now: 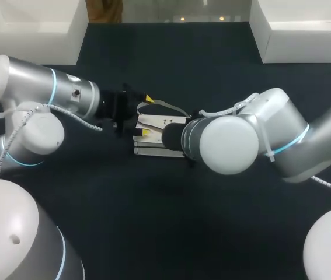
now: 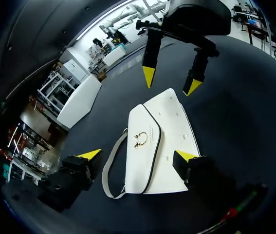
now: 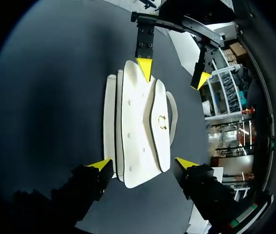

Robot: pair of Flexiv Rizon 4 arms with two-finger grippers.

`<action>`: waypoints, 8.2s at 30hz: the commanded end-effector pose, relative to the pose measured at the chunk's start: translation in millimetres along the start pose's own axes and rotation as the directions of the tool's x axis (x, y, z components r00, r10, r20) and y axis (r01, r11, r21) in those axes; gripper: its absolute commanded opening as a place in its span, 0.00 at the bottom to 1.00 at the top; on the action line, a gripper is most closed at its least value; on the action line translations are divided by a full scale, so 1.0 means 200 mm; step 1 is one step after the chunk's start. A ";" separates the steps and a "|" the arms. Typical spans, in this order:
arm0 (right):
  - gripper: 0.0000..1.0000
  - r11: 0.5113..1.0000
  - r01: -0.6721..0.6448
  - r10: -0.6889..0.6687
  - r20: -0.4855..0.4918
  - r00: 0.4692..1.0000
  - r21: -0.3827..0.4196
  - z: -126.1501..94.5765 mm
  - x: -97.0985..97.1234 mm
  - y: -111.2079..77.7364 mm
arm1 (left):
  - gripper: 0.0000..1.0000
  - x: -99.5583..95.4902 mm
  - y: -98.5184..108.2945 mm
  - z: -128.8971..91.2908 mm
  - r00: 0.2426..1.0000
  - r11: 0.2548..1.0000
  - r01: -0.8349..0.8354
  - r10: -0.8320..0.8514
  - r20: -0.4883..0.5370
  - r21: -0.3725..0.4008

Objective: Pick up the bag, open it, inspect its contents, close it, and place it on the opposite side

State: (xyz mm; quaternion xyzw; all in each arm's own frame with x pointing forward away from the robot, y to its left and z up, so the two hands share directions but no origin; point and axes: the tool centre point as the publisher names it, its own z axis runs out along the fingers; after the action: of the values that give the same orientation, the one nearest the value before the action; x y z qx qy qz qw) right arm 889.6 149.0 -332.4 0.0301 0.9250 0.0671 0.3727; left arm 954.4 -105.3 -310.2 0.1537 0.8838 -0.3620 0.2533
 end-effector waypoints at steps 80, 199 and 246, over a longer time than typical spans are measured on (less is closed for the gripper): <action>1.00 -0.551 -0.376 0.501 -0.065 -0.863 0.745 -0.01 -0.26 -0.37 | 1.00 0.07 0.18 -0.22 -0.806 -0.753 0.552 -0.592 0.005 -0.358; 0.00 -0.144 -0.665 0.505 -0.524 -0.686 0.733 0.35 -0.04 -0.07 | 0.00 0.11 0.24 0.15 -0.647 -0.559 0.750 -0.730 -0.220 -0.353; 0.19 -0.048 -0.641 0.555 -0.514 -0.655 0.766 0.18 0.09 -0.07 | 1.00 0.07 0.34 -0.24 -0.672 -0.618 0.719 -0.734 -0.093 -0.317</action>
State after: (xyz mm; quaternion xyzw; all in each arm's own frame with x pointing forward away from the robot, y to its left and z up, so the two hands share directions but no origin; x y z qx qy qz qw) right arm 896.3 138.8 -370.2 0.6321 0.5630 0.3528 -0.3988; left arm 953.4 -24.2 -328.5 -0.6792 0.5418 -0.3357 -0.3640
